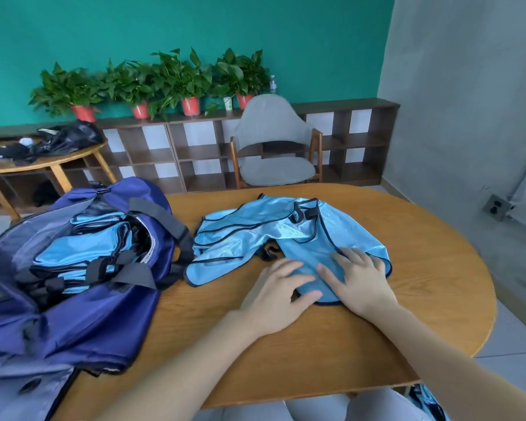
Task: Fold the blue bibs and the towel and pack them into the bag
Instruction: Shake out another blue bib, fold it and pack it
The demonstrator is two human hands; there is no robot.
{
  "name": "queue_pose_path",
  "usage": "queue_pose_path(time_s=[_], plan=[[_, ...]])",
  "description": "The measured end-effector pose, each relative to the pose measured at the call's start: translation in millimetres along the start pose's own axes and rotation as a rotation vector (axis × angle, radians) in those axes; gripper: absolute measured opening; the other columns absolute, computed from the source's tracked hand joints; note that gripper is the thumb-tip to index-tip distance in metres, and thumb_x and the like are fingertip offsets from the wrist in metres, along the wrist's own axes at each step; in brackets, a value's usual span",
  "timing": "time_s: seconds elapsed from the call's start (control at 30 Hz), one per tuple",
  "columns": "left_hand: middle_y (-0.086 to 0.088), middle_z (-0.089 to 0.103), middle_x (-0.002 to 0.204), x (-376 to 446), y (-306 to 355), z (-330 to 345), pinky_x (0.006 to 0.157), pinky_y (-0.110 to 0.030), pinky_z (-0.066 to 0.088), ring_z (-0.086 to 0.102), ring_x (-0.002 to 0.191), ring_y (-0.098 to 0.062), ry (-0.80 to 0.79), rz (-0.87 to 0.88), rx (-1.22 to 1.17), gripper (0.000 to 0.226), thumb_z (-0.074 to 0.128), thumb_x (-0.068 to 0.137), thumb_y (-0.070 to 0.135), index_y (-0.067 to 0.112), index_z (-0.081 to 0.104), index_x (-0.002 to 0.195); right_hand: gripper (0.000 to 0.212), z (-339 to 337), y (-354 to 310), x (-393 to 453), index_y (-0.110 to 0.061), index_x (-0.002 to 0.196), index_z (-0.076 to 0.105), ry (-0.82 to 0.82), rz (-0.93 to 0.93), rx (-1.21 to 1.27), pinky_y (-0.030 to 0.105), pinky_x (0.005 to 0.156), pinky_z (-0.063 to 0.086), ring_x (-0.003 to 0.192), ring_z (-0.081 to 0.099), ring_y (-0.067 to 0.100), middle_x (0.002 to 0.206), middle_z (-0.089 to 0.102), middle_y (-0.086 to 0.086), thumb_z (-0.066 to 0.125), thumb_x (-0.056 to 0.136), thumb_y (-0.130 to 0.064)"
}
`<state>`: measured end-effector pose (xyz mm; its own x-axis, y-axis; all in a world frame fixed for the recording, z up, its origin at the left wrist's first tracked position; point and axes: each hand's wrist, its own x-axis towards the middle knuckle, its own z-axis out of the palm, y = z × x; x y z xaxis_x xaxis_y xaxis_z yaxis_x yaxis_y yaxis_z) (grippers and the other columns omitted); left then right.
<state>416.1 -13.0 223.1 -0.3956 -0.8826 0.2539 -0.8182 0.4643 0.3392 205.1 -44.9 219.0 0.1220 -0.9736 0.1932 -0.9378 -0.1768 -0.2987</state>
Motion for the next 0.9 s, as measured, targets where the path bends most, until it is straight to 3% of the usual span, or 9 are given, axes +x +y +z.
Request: queue_pose_path(time_s=[0.13,0.2,0.27,0.33,0.43,0.57,0.67,0.8,0.9], plan=[[0.011,0.046,0.154,-7.4,-3.2,-2.6,0.122,-0.035,0.017,0.027,0.148,-0.005,-0.059,0.044,0.017,0.053,0.047,0.096,0.067,0.037,0.061,0.138,0.076,-5.7,-0.4,-1.2,-0.019,0.147,0.049,0.018,0.09,0.103,0.042,0.119,0.018,0.146,0.031,0.02,0.156,0.042,-0.001,0.033,0.094,-0.071],[0.012,0.05,0.152,-12.9,-4.8,-8.1,0.122,-0.036,0.02,0.034,0.144,-0.002,-0.052,0.006,0.008,0.059,0.049,0.091,0.071,0.036,0.062,0.137,0.065,-13.6,1.0,-7.3,-0.012,0.144,0.053,0.077,0.143,0.308,0.037,0.117,0.028,0.14,0.041,0.021,0.15,0.049,0.003,0.047,0.098,-0.058],[0.014,0.053,0.149,-20.3,-8.8,-14.4,0.121,-0.031,0.02,0.037,0.14,0.001,-0.037,-0.032,0.008,0.066,0.052,0.083,0.077,0.037,0.065,0.133,0.05,-21.4,6.9,-15.8,-0.01,0.137,0.059,0.18,0.242,0.574,0.031,0.106,0.039,0.124,0.055,0.022,0.134,0.061,0.006,0.056,0.099,-0.043],[0.016,0.055,0.146,-29.1,-16.1,-21.2,0.119,-0.028,0.022,0.041,0.137,0.002,-0.024,-0.07,0.021,0.077,0.049,0.073,0.086,0.037,0.068,0.13,0.039,-30.0,16.9,-25.4,-0.014,0.13,0.064,0.257,0.358,0.747,0.036,0.096,0.049,0.105,0.065,0.02,0.113,0.069,0.004,0.057,0.098,-0.037],[0.015,0.061,0.138,-44.5,-32.0,-31.8,0.118,-0.029,0.032,0.05,0.131,0.001,0.04,-0.133,0.028,0.093,0.04,0.065,0.099,0.034,0.073,0.122,0.029,-40.9,33.6,-40.8,-0.016,0.123,0.067,0.317,0.453,0.919,0.031,0.078,0.053,0.088,0.072,0.016,0.092,0.075,0.0,0.054,0.099,-0.027],[0.008,0.074,0.1,-65.6,-58.0,-39.8,0.092,-0.028,0.053,0.066,0.1,-0.007,0.203,-0.21,0.051,0.085,0.038,0.076,0.095,0.021,0.077,0.084,0.024,-47.5,47.1,-59.6,-0.015,0.113,0.073,0.353,0.486,0.952,0.029,0.075,0.051,0.082,0.07,0.018,0.082,0.076,0.001,0.054,0.1,-0.023],[0.005,0.054,0.061,-78.0,-68.4,-41.8,0.066,-0.035,0.051,0.055,0.064,-0.011,0.356,-0.224,0.142,0.075,0.035,0.09,0.084,0.018,0.053,0.058,0.02,-51.5,48.5,-73.4,-0.017,0.1,0.075,0.352,0.486,0.898,0.032,0.068,0.048,0.076,0.064,0.019,0.079,0.074,0.003,0.057,0.098,-0.026],[0.007,0.039,0.049,-89.7,-63.4,-42.7,0.067,-0.034,0.042,0.042,0.059,-0.014,0.467,-0.224,0.341,0.07,0.032,0.099,0.069,0.021,0.039,0.049,0.027,-46.7,46.5,-86.6,-0.009,0.081,0.069,0.349,0.388,0.619,0.031,0.063,0.04,0.076,0.055,0.017,0.088,0.064,0.009,0.056,0.098,-0.027],[0.01,0.043,0.052,-89.8,-60.9,-42.2,0.071,-0.034,0.042,0.045,0.065,-0.012,0.455,-0.231,0.337,0.067,0.034,0.099,0.067,0.021,0.045,0.051,0.021,-39.3,44.4,-84.1,-0.015,0.087,0.069,0.287,0.323,0.468,0.037,0.088,0.042,0.103,0.051,0.025,0.108,0.056,0.007,0.06,0.096,-0.031]])
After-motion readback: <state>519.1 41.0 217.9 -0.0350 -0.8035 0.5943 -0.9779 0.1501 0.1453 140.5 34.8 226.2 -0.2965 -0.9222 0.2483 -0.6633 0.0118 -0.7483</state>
